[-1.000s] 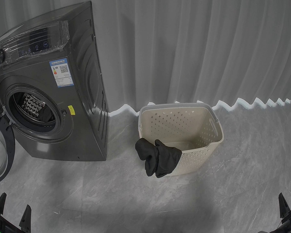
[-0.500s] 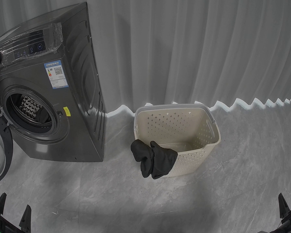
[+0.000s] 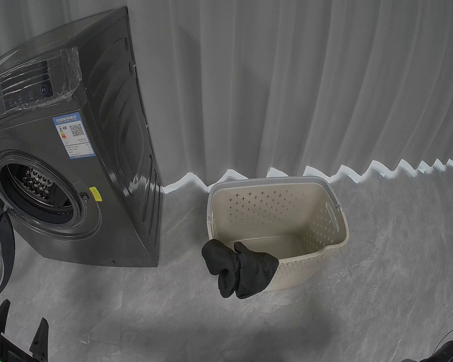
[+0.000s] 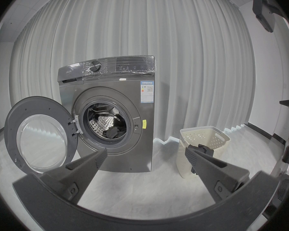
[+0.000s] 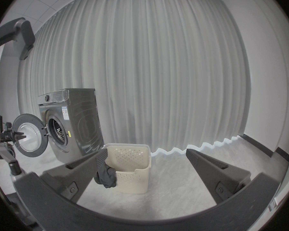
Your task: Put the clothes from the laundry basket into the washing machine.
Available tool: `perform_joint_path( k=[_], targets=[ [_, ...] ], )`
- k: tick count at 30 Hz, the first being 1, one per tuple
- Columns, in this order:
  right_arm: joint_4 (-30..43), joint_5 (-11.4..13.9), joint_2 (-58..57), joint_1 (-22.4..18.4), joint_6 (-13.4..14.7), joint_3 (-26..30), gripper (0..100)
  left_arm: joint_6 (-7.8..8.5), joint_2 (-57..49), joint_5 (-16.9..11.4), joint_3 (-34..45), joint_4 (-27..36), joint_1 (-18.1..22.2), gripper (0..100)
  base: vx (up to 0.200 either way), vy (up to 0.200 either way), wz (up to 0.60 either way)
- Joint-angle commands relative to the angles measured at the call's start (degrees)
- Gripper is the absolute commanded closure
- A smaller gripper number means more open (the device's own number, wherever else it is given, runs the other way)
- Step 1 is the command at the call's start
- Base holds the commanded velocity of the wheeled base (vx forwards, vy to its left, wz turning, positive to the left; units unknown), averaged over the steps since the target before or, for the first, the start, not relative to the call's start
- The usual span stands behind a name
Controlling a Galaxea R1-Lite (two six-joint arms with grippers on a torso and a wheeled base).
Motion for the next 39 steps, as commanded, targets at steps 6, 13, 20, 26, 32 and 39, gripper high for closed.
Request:
perform_joint_path(
  k=[6,13,20,26,32,39],
  targets=[
    [-19.55,5.35,57.11,17.9,9.11,-7.36,0,-0.35,-0.93,0.12,1.01,-0.01,0.02,0,0.0,0.0,0.0],
    [-29.22,6.76,70.12,20.97,10.78,-8.06,0,-0.35,-0.93,0.12,1.01,-0.01,0.02,0,0.0,0.0,0.0],
    [-32.82,6.41,82.77,22.55,11.13,-12.63,0,-0.35,-0.93,0.21,1.01,-0.01,0.02,0,0.0,0.0,0.0],
    [-42.4,4.74,94.2,25.45,12.28,-14.83,0,-0.43,-0.93,0.21,1.01,-0.01,0.02,0,0.0,0.0,0.0],
    [-48.91,2.71,102.37,28.27,13.33,-16.76,0,-0.43,-0.93,0.21,1.01,-0.1,0.02,0,0.0,0.0,0.0],
    [-49.08,2.45,106.94,28.71,13.51,-20.81,0,-0.35,-0.93,0.21,1.01,-0.1,0.02,0,0.0,0.0,0.0]
  ],
)
